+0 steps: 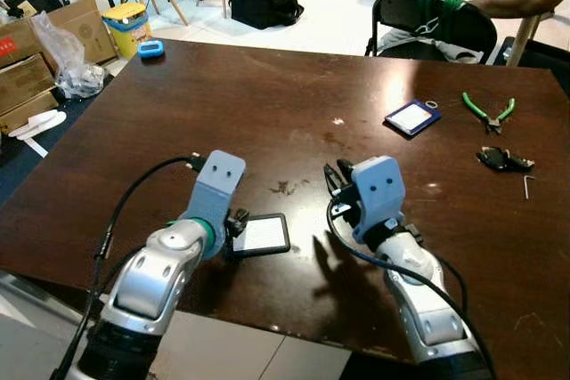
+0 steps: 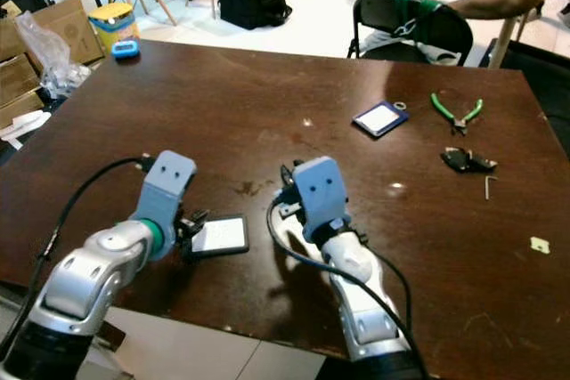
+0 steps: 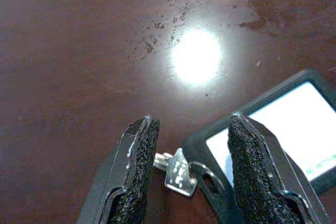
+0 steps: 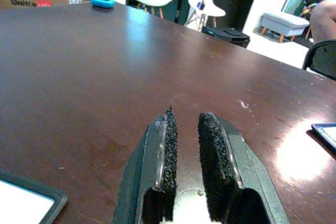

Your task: Hang keys on a hook

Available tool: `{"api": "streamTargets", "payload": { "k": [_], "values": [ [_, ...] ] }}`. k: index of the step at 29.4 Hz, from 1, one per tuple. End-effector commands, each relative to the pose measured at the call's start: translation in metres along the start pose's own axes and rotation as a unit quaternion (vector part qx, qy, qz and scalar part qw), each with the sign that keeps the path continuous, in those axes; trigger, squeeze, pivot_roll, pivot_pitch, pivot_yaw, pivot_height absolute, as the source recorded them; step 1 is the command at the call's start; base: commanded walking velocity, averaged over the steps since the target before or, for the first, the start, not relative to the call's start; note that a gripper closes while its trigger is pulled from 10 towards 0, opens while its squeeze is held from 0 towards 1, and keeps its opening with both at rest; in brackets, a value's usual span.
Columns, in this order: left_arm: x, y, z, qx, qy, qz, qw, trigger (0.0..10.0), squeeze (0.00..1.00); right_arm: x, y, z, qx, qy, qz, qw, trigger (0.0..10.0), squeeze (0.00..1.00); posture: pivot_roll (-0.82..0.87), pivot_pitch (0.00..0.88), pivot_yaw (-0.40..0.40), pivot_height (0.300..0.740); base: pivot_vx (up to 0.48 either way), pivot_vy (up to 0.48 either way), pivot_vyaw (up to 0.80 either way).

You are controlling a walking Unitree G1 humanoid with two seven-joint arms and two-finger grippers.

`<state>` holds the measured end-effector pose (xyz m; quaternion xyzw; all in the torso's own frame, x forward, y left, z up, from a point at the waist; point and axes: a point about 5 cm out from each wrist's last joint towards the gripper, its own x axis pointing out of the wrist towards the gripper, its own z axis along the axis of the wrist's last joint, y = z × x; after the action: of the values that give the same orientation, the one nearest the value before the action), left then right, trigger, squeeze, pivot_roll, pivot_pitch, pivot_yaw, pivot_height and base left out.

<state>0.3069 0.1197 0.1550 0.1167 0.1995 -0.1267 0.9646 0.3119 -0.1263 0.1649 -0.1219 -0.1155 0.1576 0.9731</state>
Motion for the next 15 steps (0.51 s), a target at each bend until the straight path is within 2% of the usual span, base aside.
{"api": "streamTargets", "payload": {
  "k": [1,8,15],
  "values": [
    [-0.0040,0.0022,-0.0071,-0.002,0.012,0.002,1.000,10.0,0.00,-0.0021,0.0023,-0.0022,0.003,0.003,0.002,1.000,10.0,0.00,-0.11,0.109,0.141,0.740,0.000,0.000,0.00],
    [-0.0116,0.0011,-0.0137,-0.008,0.021,-0.002,1.000,10.0,0.00,-0.0007,0.0027,-0.0019,0.003,0.003,0.005,1.000,10.0,0.00,-0.10,0.108,0.137,0.740,0.000,0.000,0.00],
    [-0.0129,-0.0011,-0.0167,-0.010,0.025,-0.006,1.000,10.0,0.00,-0.0006,0.0022,-0.0020,0.002,0.003,0.004,1.000,10.0,0.00,-0.10,0.108,0.137,0.740,0.000,0.000,0.00]
  ]
}}
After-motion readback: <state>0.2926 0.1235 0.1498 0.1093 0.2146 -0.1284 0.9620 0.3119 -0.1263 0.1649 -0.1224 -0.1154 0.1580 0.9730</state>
